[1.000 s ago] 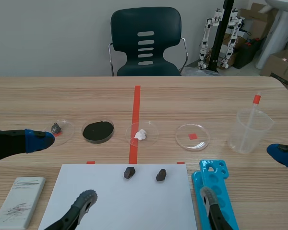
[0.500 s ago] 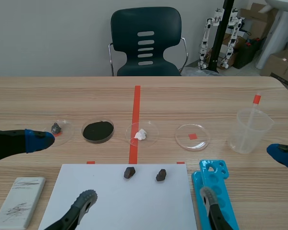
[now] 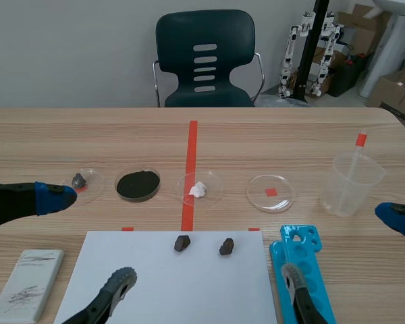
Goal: Pick up the middle mineral with the left hand
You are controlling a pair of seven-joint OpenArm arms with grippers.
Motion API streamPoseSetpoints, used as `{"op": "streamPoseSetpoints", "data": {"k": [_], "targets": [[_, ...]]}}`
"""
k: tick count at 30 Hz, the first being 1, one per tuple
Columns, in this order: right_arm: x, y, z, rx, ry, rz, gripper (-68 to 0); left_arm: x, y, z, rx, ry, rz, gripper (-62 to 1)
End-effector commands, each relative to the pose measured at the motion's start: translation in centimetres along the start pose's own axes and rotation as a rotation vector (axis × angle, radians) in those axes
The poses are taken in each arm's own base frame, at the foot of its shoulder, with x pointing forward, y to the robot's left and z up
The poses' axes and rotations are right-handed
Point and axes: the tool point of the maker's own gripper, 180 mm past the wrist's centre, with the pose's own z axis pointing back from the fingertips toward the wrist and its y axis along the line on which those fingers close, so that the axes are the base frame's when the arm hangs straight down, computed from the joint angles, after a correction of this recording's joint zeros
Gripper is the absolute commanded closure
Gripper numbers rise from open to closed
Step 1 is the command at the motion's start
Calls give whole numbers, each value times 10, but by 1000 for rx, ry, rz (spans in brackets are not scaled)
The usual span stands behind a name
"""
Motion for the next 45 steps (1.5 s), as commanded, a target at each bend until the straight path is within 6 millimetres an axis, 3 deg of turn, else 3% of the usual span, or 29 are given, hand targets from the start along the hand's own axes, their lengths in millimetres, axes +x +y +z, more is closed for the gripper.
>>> {"op": "streamPoseSetpoints", "data": {"k": [1, 10, 15, 24, 32, 45], "targets": [[6, 0, -1, 7, -26, -6, -655, 7, 4, -2, 20, -31, 6, -540], [6, 0, -1, 7, -25, -6, -655, -7, 9, -38, 3, 94, -42, -535], [6, 0, -1, 7, -25, -6, -655, -13, 18, -64, 44, 88, 18, -535], [6, 0, -1, 7, -26, -6, -655, -85, 48, -113, 164, 270, 236, -535], [6, 0, -1, 7, -26, -6, -655, -116, 95, -135, 443, 449, 478, -536], [6, 0, -1, 7, -26, -6, -655, -144, 77, -161, 410, 705, 507, -536]]}}
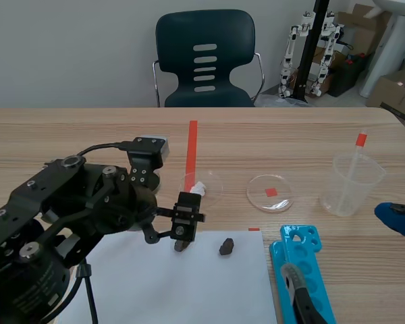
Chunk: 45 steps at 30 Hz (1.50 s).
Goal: Pick up the middle mineral with the left hand
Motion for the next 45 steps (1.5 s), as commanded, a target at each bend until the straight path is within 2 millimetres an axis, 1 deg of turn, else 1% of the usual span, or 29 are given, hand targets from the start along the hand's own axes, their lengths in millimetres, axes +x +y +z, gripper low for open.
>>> {"op": "streamPoseSetpoints", "data": {"k": [1, 8, 12, 16, 22, 23, 27, 29, 43, 45], "targets": [[6, 0, -1, 4, -25, -3, -655, 8, -7, 1, -7, -15, 3, -536], [6, 0, -1, 4, -25, -3, -655, 3, -23, -3, -7, 16, -31, -536], [6, 0, -1, 4, -25, -3, -655, -1, -26, -6, 2, 34, -42, -536], [6, 0, -1, 4, -25, -3, -655, -12, -23, -11, 22, 94, -50, -536], [6, 0, -1, 4, -25, -3, -655, -16, -28, -15, 20, 111, -66, -535], [6, 0, -1, 4, -25, -3, -655, -15, -29, -15, 21, 108, -69, -526], [6, 0, -1, 4, -25, -3, -655, -17, -31, -17, 25, 113, -75, -418], [6, 0, -1, 4, -25, -3, -655, -18, -33, -18, 23, 115, -74, -386], [6, 0, -1, 4, -25, -3, -655, -20, -30, -19, 38, 118, -84, -227], [6, 0, -1, 4, -25, -3, -655, -20, -29, -19, 38, 119, -84, -215]]}}
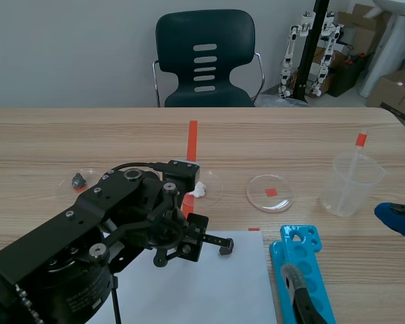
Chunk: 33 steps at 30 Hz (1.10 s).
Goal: Pick up the middle mineral with the left hand
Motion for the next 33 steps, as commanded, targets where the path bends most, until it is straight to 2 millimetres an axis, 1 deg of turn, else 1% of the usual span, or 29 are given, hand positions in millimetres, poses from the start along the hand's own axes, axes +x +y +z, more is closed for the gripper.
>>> {"op": "streamPoseSetpoints", "data": {"k": [1, 8, 12, 13, 16, 17, 19, 22, 25, 27, 30, 33], "targets": [[6, 0, -1, 4, -25, -3, -655, 10, 0, 2, 2, -23, 1, -209], [6, 0, -1, 4, -25, -3, -655, -2, 4, -6, 14, 11, -4, -207], [6, 0, -1, 4, -25, -3, -655, -1, 5, -8, 17, -9, -4, -204], [6, 0, -1, 4, -25, -3, -655, 0, 5, -8, 17, -14, -5, -196], [6, 0, -1, 4, -25, -3, -655, 0, 5, -8, 18, -15, -4, -105], [6, 0, -1, 4, -25, -3, -655, 0, 5, -8, 19, -14, -2, -85], [6, 0, -1, 4, -25, -3, -655, 0, 5, -8, 17, -13, 1, -71], [6, 0, -1, 4, -25, -3, -655, 3, 4, -6, 16, -25, -1, -70], [6, 0, -1, 4, -25, -3, -655, 7, 3, 0, 9, -54, 1, -70], [6, 0, -1, 4, -25, -3, -655, 13, 4, 8, 3, -105, 7, -70], [6, 0, -1, 4, -25, -3, -655, 24, 5, 25, -10, -211, 11, -70], [6, 0, -1, 4, -25, -3, -655, 29, 7, 41, -19, -306, 0, -70]]}}
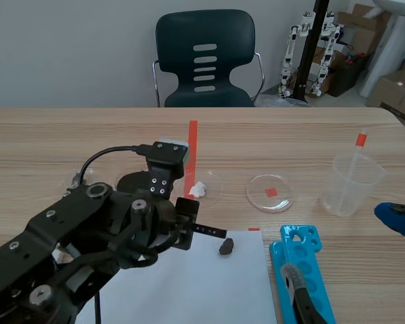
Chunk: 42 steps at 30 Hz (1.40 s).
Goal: Pick up the middle mineral with the left hand
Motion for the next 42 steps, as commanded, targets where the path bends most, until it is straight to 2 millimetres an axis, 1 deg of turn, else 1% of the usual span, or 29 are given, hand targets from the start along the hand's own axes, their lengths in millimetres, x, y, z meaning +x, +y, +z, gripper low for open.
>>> {"op": "streamPoseSetpoints", "data": {"k": [1, 4, 9, 15, 23, 28, 33, 42], "targets": [[6, 0, -1, 4, -25, -3, -655, 5, 5, 10, 3, -53, -12, -70], [6, 0, -1, 4, -25, -3, -655, 16, 13, 28, 8, -156, -26, -70], [6, 0, -1, 4, -25, -3, -655, 30, 35, 60, 30, -312, -54, -70], [6, 0, -1, 4, -25, -3, -655, 33, 39, 101, -42, -438, -133, -70], [6, 0, -1, 4, -25, -3, -655, 30, 35, 154, -124, -563, -183, -70], [6, 0, -1, 4, -25, -3, -655, 21, 40, 173, -112, -574, -250, -70], [6, 0, -1, 4, -25, -3, -655, 14, 47, 190, -93, -599, -249, -70], [6, 0, -1, 4, -25, -3, -655, 5, 47, 210, -152, -630, -265, -70]]}}
